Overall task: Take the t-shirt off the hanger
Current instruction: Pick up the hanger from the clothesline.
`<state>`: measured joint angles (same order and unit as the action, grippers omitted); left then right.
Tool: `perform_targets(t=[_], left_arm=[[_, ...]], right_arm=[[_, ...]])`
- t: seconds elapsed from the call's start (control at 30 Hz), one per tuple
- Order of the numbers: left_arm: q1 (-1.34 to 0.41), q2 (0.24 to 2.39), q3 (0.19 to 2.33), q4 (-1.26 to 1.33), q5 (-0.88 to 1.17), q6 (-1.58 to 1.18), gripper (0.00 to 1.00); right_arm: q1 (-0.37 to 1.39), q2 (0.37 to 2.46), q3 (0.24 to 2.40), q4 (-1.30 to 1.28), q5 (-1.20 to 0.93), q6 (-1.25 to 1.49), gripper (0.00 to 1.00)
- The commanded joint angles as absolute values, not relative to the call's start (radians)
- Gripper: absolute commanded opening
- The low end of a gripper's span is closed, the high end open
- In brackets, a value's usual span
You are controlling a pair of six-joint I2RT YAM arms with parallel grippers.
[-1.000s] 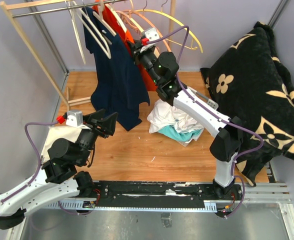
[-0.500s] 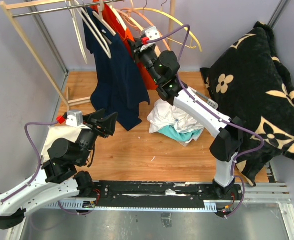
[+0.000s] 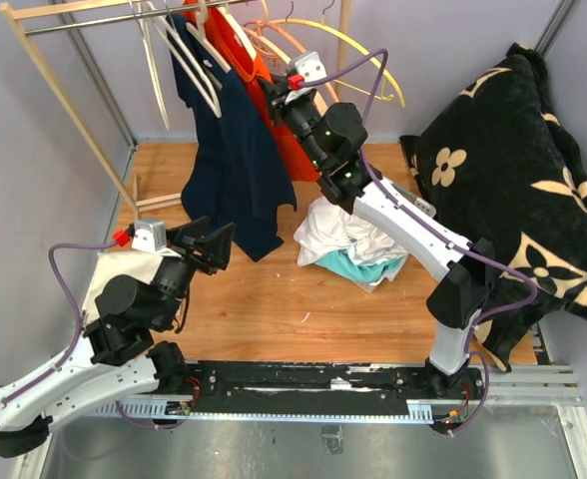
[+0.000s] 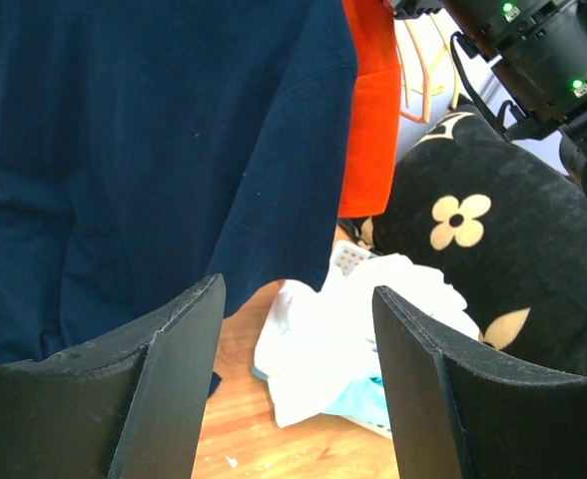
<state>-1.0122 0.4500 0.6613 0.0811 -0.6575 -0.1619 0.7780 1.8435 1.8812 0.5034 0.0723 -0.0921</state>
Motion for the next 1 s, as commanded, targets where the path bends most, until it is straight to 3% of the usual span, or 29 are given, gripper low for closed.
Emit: perform_targets(t=[0.0, 0.33, 0.97], left_arm=[[-1.02, 0.458, 0.697, 0.116, -0.679, -0.146, 0.66], [-1.019, 0.48, 0.736, 0.118, -0.704, -0.113, 0.66], [-1.02, 0.65, 0.836, 0.214, -0.656, -0.087, 0.67]], right_arm=[[0.797, 1.748, 1.865, 0.653, 0.068, -0.124, 0.01], [0.798, 1.643, 1.728, 0.655, 0.072, -0.127, 0.01], [0.813, 1.196, 1.292, 0.63, 0.066, -0.132, 0.01]])
